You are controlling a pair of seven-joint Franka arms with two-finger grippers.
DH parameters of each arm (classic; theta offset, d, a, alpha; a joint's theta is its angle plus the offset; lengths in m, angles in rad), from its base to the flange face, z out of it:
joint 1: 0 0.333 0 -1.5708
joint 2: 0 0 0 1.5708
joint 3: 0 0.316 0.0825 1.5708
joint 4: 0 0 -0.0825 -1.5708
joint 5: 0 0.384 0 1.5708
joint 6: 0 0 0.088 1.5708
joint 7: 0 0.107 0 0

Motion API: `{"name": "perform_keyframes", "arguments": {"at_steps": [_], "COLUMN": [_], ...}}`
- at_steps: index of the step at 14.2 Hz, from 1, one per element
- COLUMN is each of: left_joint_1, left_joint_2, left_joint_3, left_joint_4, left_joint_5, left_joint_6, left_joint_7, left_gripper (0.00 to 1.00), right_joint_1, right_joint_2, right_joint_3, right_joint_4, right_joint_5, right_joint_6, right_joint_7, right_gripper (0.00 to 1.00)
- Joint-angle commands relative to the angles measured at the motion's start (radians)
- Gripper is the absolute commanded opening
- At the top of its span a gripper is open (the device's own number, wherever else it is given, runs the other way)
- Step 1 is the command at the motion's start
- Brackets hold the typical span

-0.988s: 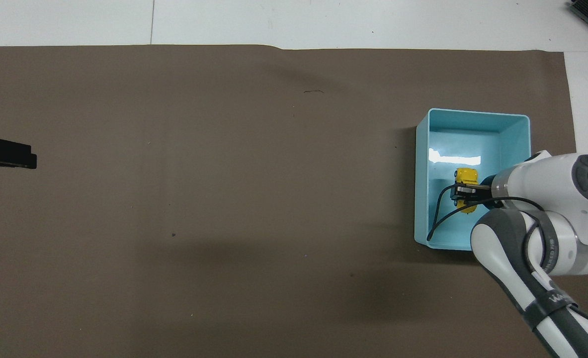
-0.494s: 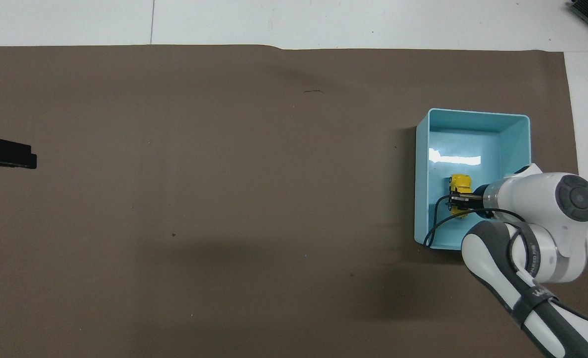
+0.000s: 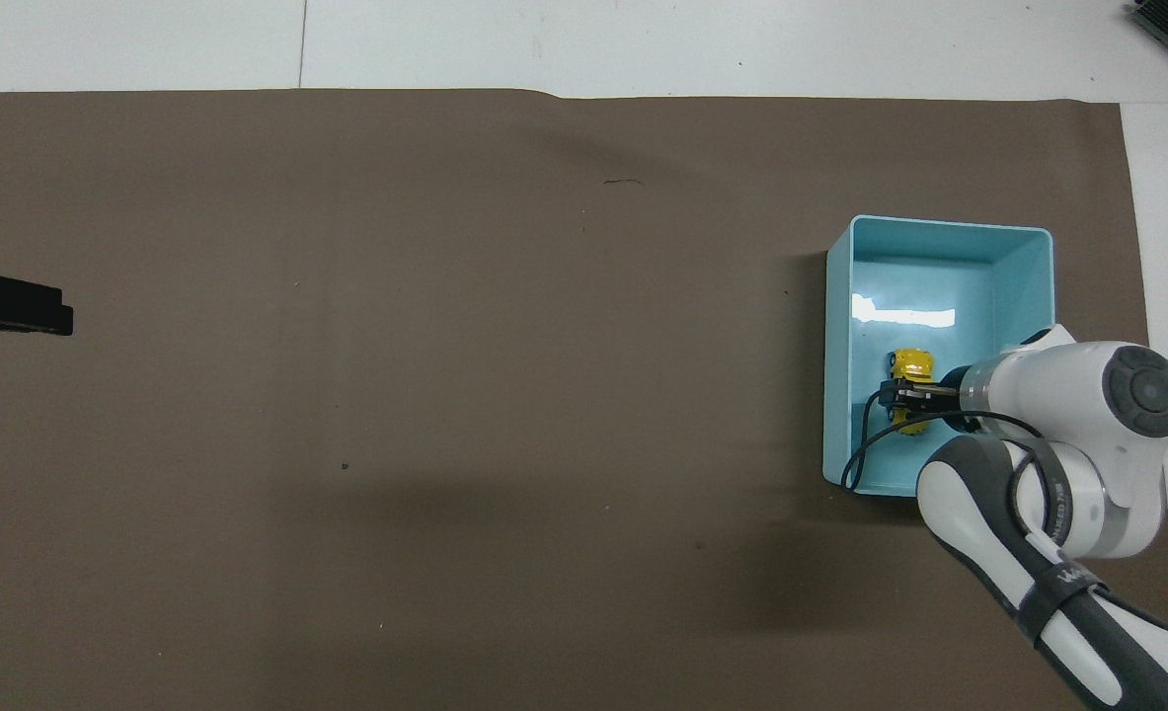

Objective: Wind up and store yellow beetle car
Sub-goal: 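Lower the car into the bin and open the right gripper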

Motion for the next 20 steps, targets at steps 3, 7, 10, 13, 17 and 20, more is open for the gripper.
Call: {"name": "perform_keyframes", "arguments": {"at_steps": [3, 7, 10, 13, 17, 20], "left_joint_1": [0.011, 0.011, 0.011, 0.011, 0.011, 0.011], "left_joint_2": [-0.003, -0.005, -0.005, -0.003, -0.003, -0.005], "left_joint_3": [-0.006, -0.006, -0.006, -0.006, -0.006, -0.006], "left_joint_4": [0.014, 0.013, 0.014, 0.013, 0.014, 0.013], "left_joint_5": [0.004, 0.004, 0.004, 0.004, 0.004, 0.004], "left_joint_6": [-0.020, -0.020, -0.020, -0.020, -0.020, -0.020], "left_joint_7": [0.004, 0.004, 0.004, 0.004, 0.004, 0.004], "left_gripper": [1.00, 1.00, 1.00, 1.00, 1.00, 1.00], "right_joint_1": [-0.004, -0.004, -0.002, 0.050, 0.053, 0.055], "right_joint_2": [-0.015, -0.021, -0.024, -0.048, -0.067, -0.081], "right_joint_3": [0.014, 0.016, 0.020, 0.017, 0.022, 0.022], "right_joint_4": [0.146, 0.257, 0.306, 0.323, 0.453, 0.510], "right_joint_5": [0.015, 0.012, 0.009, -0.004, -0.008, -0.001], "right_joint_6": [-0.204, -0.338, -0.404, -0.418, -0.606, -0.682], "right_joint_7": [-0.028, -0.027, -0.024, -0.024, 0.024, 0.048], "right_gripper": [1.00, 1.00, 1.00, 1.00, 1.00, 1.00]}}
